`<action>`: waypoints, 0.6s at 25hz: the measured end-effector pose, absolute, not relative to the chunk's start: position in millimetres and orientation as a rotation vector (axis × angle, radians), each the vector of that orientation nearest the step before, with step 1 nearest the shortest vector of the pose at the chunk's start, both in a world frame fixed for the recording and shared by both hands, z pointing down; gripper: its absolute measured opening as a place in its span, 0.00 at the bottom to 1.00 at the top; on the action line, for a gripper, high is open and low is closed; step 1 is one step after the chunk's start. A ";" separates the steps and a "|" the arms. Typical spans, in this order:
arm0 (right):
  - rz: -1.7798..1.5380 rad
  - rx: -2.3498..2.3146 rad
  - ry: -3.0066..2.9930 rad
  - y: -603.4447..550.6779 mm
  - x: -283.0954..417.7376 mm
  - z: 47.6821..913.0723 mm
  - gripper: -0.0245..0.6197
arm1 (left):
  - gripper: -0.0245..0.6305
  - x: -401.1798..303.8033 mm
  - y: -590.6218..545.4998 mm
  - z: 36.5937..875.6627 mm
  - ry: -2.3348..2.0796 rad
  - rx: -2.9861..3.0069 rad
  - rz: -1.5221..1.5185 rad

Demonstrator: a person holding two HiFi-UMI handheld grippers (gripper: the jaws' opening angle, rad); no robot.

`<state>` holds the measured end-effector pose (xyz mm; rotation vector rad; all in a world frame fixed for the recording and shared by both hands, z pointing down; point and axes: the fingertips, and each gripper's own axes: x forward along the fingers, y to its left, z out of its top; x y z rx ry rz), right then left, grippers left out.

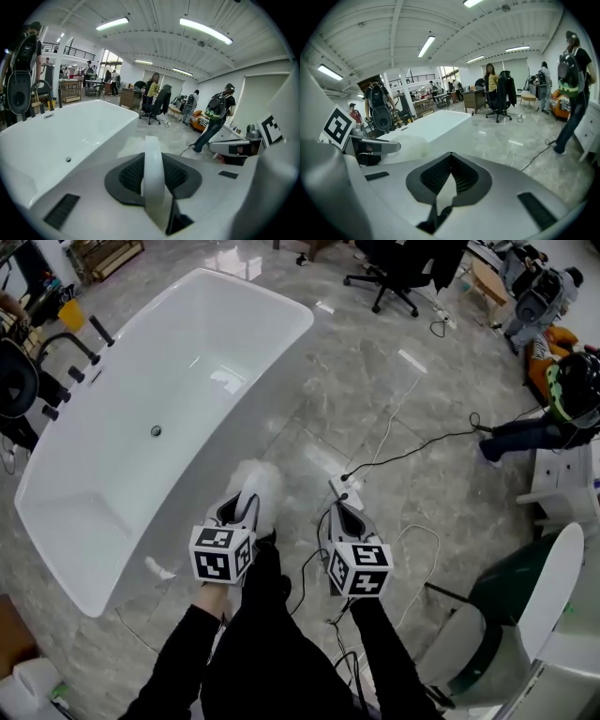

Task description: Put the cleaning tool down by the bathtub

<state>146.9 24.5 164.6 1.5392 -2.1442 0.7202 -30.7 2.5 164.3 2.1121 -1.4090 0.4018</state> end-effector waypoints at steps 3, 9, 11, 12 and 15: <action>0.731 1.531 -2.127 -4.6 145.1 176.3 0.04 | 0.19 -29.9 -28.2 176.5 -1.391 2.114 0.414; 0.780 1.510 -2.089 -64.9 141.4 223.4 0.04 | 0.19 -27.3 -86.4 222.3 -1.374 2.099 0.444; 0.809 1.512 -2.069 -84.9 137.8 247.1 0.04 | 0.19 -27.1 -105.4 243.8 -1.368 2.096 0.433; 0.820 1.517 -2.061 -94.4 135.9 259.2 0.04 | 0.19 -27.2 -114.5 255.4 -1.365 2.097 0.430; 0.818 1.512 -2.059 -116.9 133.6 294.2 0.04 | 0.19 -24.0 -136.9 290.7 -1.360 2.113 0.423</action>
